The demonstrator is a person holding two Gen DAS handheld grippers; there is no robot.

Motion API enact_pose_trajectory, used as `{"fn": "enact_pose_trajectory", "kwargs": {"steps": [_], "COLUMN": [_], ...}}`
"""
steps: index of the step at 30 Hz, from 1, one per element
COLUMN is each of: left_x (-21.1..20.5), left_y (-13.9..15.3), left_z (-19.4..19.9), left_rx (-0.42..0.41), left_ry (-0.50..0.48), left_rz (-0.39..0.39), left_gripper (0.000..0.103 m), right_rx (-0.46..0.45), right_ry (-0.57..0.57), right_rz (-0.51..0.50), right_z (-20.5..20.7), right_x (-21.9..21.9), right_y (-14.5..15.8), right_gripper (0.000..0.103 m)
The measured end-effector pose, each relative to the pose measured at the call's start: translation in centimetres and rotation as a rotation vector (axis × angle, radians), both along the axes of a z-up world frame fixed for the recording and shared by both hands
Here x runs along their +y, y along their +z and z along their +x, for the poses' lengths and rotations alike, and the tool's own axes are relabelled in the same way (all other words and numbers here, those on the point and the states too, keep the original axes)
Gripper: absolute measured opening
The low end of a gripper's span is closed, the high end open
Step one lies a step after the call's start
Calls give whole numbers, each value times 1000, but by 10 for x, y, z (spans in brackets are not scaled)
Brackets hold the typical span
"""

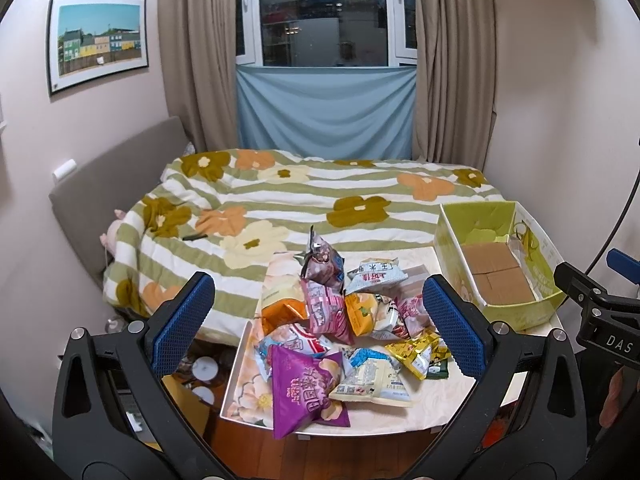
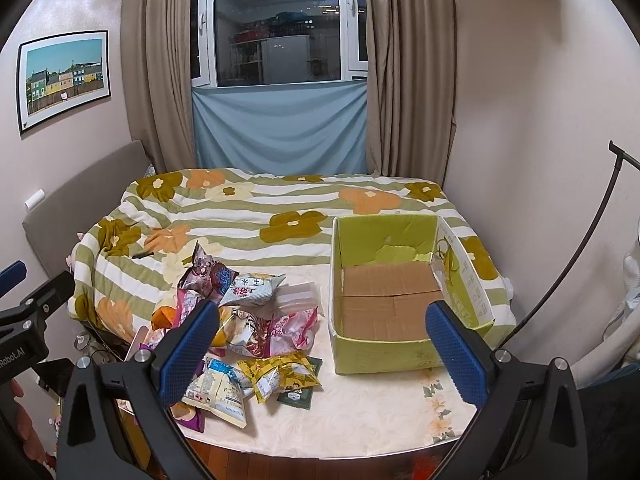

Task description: Organize snacks

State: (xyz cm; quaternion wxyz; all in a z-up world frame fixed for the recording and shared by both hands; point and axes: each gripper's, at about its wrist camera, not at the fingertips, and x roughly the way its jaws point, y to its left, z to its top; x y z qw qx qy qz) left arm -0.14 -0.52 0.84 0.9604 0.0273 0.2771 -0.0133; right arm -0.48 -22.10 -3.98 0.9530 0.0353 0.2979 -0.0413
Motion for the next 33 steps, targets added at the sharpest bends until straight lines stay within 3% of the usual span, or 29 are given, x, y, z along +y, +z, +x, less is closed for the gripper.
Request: {"fn": "enact_pose_trajectory", "kwargs": {"steps": [26,33], "left_x": [2,4], "left_y": [3,1], "left_z": [3,4], "left_rx": [4,49], "left_ry": [1,26], "left_rz": [-3,-29], "left_gripper": [103,103], "right_rx": [1,11], "right_ry": [1,25], "right_rz": [9,10], "right_z": [1,2], "right_x": [1,2], "right_y": [-1,-4], "right_gripper": [103,103]}}
